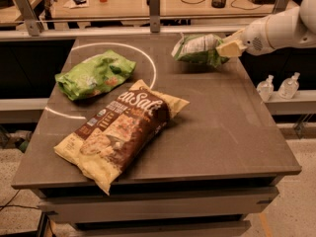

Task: Move green jalapeno chip bag near brown chip bag

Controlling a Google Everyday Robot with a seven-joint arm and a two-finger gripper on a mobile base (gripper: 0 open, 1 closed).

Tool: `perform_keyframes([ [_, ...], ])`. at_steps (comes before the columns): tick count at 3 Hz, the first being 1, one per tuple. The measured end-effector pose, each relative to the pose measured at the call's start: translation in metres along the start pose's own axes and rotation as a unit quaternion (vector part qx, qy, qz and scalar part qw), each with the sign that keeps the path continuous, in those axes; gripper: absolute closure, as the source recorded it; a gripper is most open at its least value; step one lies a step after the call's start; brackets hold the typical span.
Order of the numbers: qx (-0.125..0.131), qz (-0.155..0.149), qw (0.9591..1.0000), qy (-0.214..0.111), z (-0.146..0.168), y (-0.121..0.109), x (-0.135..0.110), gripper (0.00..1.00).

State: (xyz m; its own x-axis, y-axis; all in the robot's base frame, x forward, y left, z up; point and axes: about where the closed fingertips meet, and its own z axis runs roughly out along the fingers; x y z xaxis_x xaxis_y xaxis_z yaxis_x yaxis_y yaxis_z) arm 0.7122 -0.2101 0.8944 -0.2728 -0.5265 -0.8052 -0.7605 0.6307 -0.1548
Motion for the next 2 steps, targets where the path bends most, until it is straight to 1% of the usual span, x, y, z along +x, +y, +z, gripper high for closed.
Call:
perform_keyframes([
  [1,-0.053,-0.017,0.9981,-0.024,-0.021,0.031,-0.020,1.00],
  [2,-0.115,-0.057,0.9916,-0.011,-0.038,0.069,-0.025,1.00],
])
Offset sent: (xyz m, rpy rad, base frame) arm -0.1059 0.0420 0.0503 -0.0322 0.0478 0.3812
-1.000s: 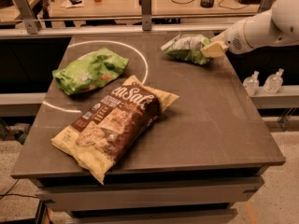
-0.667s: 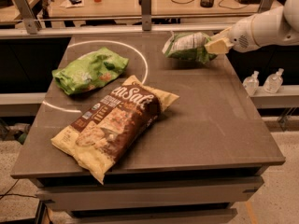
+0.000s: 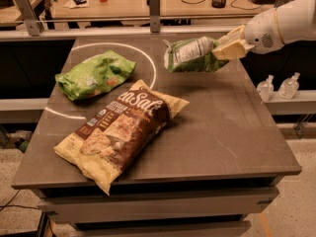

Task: Move green jalapeno chip bag near brown chip bag

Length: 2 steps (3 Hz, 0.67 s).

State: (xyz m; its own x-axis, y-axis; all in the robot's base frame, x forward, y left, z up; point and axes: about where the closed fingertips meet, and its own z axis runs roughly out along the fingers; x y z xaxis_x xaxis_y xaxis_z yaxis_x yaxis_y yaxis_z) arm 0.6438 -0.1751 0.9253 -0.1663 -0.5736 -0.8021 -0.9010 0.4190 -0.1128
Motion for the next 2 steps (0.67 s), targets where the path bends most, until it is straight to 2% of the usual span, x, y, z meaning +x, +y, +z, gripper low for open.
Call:
perform_keyframes([
  [1,-0.001,0.001,1.0000,0.000,0.001,0.000,0.000,1.00],
  [2,-0.030,0.005,0.9995,-0.001,0.008,0.021,-0.001,1.00],
])
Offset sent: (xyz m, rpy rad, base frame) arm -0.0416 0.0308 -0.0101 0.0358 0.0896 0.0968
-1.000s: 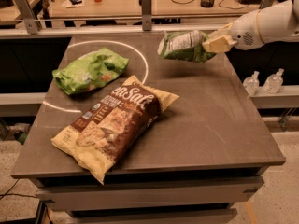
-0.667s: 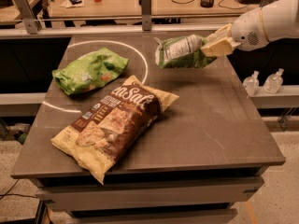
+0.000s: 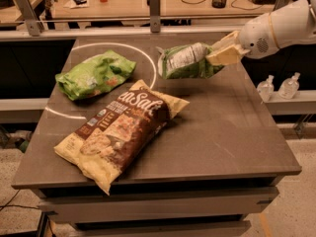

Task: Move green jalapeno chip bag near brown chip bag

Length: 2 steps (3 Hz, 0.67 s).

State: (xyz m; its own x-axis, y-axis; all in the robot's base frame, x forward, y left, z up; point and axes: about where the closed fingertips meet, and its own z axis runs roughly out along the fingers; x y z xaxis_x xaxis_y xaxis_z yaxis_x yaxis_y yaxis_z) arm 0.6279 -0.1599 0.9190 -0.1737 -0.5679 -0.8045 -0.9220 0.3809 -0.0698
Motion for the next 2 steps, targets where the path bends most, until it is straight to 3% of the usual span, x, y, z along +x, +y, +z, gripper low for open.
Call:
perform_keyframes([
  [2,-0.066,0.017,0.9977,0.009,0.015,0.060,0.007,1.00],
])
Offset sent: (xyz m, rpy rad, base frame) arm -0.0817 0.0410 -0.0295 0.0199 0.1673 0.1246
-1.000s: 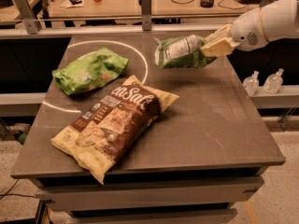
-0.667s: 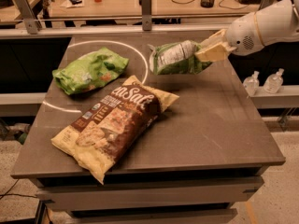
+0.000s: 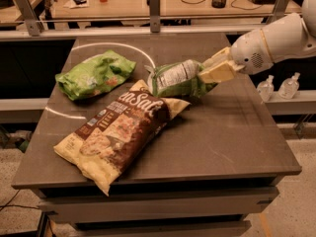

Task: Move green jalapeno chip bag near brown chip bag

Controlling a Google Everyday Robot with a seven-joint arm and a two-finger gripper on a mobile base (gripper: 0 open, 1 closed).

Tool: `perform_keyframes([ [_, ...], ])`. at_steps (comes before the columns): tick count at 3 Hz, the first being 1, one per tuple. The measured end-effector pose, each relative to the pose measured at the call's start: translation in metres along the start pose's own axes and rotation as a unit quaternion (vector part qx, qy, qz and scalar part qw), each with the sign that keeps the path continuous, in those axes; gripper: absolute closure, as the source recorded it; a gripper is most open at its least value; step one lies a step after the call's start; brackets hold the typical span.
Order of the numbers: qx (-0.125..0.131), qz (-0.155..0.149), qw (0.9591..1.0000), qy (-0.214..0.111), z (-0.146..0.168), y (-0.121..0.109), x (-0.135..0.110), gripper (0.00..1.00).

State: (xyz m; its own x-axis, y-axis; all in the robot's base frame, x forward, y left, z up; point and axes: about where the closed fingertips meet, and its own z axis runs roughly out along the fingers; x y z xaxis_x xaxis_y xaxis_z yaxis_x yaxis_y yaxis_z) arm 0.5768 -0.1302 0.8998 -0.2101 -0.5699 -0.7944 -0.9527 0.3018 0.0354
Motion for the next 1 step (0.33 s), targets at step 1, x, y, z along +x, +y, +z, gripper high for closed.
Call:
perform_keyframes([
  [1,-0.049,0.027,0.9978,0.035,0.0148,0.0207,0.0099,1.00],
])
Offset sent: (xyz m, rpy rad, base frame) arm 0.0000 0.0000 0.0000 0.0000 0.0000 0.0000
